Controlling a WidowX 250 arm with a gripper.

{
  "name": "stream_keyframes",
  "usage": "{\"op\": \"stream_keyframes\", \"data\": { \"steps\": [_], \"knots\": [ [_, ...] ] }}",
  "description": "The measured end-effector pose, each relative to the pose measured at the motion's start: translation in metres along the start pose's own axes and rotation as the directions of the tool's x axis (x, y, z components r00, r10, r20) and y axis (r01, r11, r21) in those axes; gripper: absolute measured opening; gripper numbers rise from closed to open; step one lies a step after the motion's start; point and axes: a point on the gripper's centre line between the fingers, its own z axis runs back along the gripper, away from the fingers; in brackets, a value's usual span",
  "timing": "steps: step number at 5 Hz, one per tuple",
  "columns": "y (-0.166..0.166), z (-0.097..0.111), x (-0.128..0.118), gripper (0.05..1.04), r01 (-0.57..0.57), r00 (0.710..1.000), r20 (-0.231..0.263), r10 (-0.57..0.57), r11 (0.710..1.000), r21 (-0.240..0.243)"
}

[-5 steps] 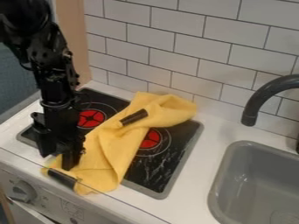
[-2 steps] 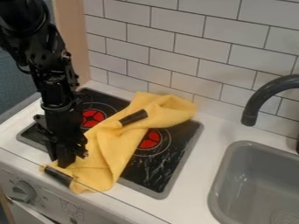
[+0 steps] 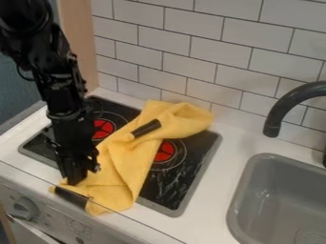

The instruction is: Fold the cloth from bottom to top

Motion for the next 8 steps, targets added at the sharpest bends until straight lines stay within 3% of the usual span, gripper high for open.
{"op": "stream_keyframes", "data": {
  "steps": [2,4,5,6,8],
  "knots": [
    [-0.013,0.045,0.021,0.049,0.004,0.999,0.047,0.001,0.993,-0.118],
    [-0.018,0.09,0.065,0.049,-0.008,0.992,0.12,0.036,0.975,-0.22],
    [-0.021,0.094,0.094,0.049,-0.031,0.989,0.133,0.069,0.963,-0.268],
    [-0.025,0.08,0.12,0.049,-0.04,0.99,0.117,0.075,0.96,-0.279],
    [-0.022,0.053,0.148,0.049,-0.071,0.986,0.128,0.104,0.968,-0.239]
  ]
}}
